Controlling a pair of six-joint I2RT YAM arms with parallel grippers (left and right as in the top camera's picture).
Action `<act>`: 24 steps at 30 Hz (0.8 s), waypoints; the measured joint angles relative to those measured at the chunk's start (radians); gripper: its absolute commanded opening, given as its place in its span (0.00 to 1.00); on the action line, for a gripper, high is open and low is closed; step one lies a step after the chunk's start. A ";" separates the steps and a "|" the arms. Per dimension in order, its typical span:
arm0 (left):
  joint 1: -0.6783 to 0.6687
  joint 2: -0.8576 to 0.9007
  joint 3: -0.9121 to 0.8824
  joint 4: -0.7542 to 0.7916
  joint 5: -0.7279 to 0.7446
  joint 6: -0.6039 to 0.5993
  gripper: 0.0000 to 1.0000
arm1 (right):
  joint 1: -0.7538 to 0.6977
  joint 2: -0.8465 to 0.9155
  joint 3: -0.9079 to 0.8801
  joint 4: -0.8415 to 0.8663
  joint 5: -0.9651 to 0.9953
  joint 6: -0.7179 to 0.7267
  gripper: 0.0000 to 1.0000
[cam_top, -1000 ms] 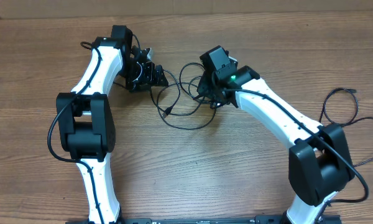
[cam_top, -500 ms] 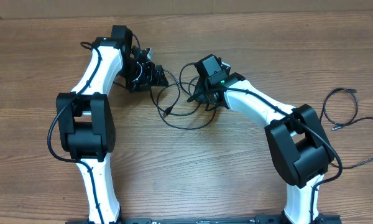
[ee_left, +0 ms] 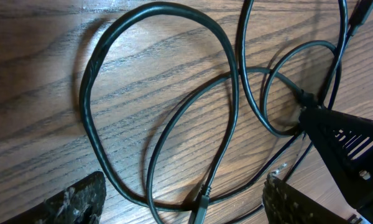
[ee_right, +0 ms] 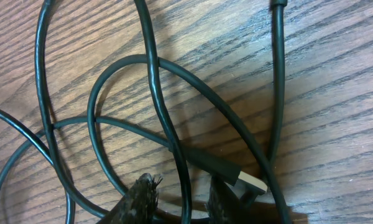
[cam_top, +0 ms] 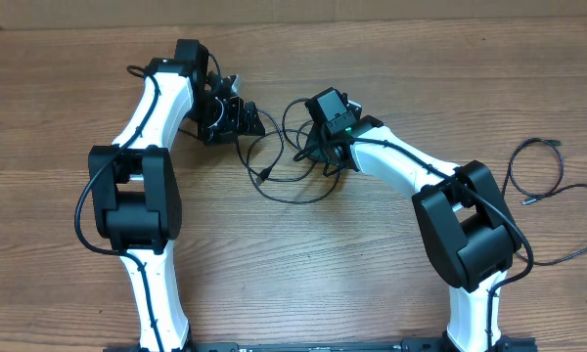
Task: Untangle cables
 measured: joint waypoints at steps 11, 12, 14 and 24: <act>0.000 0.000 0.000 0.000 0.000 0.000 0.81 | 0.013 0.000 -0.007 0.001 0.003 -0.001 0.17; 0.000 0.000 0.000 0.000 0.000 0.000 0.81 | 0.013 0.000 -0.007 0.001 0.003 0.000 0.16; 0.000 0.000 0.000 0.000 0.000 0.000 0.81 | 0.013 0.000 -0.007 0.002 0.003 0.001 0.15; 0.000 0.000 0.000 0.000 0.000 0.000 0.81 | 0.013 0.000 -0.045 0.034 0.007 -0.001 0.04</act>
